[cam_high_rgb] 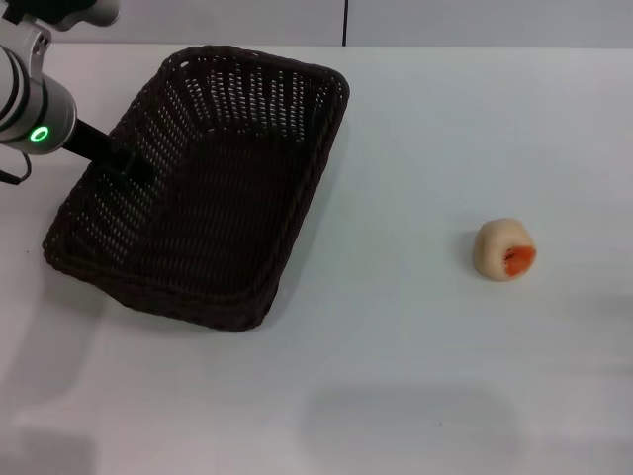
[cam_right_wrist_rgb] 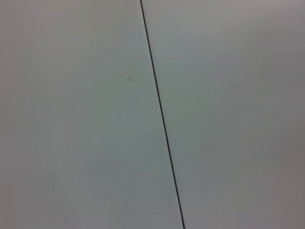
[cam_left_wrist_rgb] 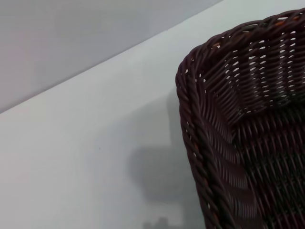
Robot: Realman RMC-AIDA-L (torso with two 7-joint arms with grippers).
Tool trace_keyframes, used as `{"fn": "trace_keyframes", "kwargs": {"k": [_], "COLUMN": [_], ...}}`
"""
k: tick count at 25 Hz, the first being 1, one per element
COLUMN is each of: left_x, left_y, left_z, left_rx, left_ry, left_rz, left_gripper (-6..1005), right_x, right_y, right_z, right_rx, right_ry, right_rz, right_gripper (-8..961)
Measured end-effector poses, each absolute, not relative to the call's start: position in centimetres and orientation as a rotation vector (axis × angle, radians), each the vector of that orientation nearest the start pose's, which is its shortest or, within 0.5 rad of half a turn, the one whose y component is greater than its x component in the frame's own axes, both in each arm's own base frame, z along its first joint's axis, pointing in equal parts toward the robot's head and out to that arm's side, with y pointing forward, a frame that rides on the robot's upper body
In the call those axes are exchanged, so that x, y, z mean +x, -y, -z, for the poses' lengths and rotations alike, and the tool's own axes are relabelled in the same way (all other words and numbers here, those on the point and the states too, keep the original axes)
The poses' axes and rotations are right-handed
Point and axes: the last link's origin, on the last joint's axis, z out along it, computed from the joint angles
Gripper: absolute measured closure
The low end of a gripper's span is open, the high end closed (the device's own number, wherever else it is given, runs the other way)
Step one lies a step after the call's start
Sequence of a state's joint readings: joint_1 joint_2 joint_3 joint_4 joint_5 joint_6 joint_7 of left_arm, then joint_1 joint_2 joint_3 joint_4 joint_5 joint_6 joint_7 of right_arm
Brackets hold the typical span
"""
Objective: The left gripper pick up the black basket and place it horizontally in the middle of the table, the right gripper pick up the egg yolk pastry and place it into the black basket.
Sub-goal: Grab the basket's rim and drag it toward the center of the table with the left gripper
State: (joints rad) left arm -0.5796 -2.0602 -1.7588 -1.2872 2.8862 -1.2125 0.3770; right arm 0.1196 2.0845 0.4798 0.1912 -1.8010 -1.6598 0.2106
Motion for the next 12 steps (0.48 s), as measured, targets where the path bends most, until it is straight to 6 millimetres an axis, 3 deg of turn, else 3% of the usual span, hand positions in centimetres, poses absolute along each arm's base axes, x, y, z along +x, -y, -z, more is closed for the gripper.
{"fn": "trace_keyframes", "kwargs": {"k": [4,12], "left_x": [-22.06,-22.03], "left_y": [-40.06,-39.93], "left_z": [-3.28,-3.33], "left_rx": [-2.136,-2.152], "left_ry": [0.906,0.874], "left_rz": [-0.457,-0.475], "left_gripper": [216,461], "right_x": [36.58,36.47], "right_y": [-20.11,-20.09], "right_z": [-2.53,-2.56], "right_rx": [-1.219,-1.218], "right_ry": [-0.508,-0.503], "right_rz": [-0.859,-0.866], "right_gripper": [108,108]}}
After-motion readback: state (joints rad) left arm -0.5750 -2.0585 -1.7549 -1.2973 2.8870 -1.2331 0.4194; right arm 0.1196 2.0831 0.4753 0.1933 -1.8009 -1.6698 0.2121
